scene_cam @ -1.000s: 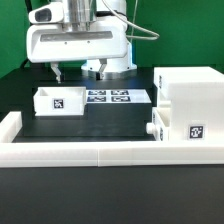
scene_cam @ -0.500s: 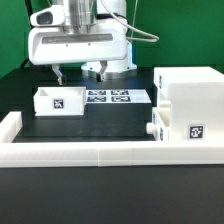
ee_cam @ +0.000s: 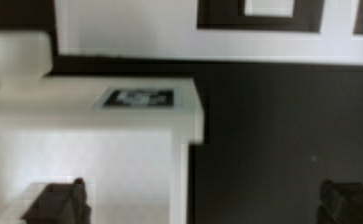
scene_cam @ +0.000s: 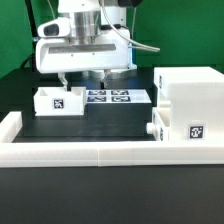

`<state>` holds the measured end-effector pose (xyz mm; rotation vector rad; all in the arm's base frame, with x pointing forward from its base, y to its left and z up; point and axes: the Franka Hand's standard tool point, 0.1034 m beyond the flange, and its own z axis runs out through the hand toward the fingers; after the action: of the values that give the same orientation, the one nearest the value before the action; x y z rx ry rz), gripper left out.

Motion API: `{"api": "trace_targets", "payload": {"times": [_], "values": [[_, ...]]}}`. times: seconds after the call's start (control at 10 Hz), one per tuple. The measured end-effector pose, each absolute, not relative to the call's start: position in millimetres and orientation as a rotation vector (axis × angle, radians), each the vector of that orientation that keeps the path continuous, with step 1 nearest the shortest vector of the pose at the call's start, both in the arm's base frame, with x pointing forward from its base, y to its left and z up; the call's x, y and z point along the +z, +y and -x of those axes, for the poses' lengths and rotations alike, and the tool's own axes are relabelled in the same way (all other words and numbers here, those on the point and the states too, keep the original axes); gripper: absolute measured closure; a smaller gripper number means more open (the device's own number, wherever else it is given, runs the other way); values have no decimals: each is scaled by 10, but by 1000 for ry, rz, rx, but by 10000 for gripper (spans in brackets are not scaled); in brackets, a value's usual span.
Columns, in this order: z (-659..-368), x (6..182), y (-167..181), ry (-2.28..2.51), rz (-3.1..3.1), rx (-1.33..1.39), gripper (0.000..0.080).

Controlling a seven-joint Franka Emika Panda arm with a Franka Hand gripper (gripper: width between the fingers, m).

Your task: Assemble drawer

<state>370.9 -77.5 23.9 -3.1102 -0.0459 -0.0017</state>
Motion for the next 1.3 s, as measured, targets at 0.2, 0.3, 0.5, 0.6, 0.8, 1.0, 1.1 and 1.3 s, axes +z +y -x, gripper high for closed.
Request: {"api": "trace_targets", "payload": {"times": [0.2, 0.3, 0.5, 0.6, 0.8, 1.0, 1.1, 1.3], "values": [[-3689, 106, -769, -50, 3119, -23, 151], [-3683, 77, -766, -51, 3122, -28, 151], [-3692, 58, -757, -56, 3123, -32, 151], [-3694, 56, -753, -57, 3123, -32, 151], [-3701, 57, -758, -56, 3123, -34, 151], [-3700, 56, -758, -56, 3123, -33, 448], [-3700, 56, -758, -56, 3123, -33, 584], [-3700, 56, -758, -57, 3123, -33, 741]]}}
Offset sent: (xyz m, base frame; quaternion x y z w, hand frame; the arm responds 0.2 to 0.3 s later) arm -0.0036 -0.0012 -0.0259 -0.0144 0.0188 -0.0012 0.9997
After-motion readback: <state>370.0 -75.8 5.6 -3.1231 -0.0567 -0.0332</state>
